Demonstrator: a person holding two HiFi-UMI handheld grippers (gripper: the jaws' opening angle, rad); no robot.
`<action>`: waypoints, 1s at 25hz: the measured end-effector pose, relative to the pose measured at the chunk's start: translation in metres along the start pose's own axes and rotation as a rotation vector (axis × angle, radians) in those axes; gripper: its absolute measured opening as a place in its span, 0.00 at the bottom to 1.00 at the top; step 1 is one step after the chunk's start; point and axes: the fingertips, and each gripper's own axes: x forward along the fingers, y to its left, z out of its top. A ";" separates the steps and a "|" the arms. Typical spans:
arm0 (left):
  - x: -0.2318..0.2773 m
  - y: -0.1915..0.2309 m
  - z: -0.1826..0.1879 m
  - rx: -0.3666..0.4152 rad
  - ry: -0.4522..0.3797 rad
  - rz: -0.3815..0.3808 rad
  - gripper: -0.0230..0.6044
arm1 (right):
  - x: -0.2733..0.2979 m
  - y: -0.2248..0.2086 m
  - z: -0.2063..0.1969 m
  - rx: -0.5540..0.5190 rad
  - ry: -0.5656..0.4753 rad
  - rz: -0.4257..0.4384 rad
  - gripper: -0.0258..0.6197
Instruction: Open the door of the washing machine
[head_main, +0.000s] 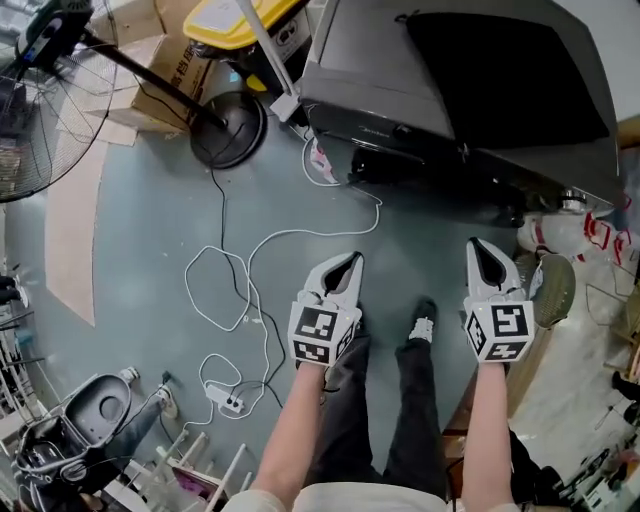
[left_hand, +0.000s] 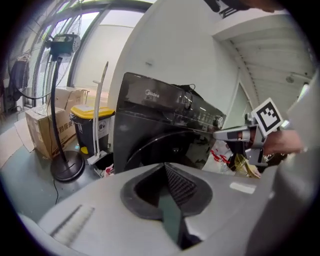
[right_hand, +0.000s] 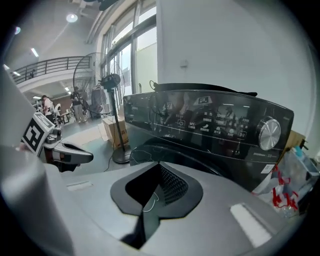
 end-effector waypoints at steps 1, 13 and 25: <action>0.004 0.006 0.000 0.020 0.005 -0.010 0.13 | 0.005 0.003 0.001 -0.018 0.001 0.000 0.04; 0.053 0.061 0.047 0.284 -0.006 -0.110 0.13 | 0.044 0.012 0.044 -0.310 0.085 0.055 0.04; 0.116 0.061 0.057 0.464 0.007 -0.282 0.29 | 0.077 0.012 0.022 -0.491 0.173 0.061 0.25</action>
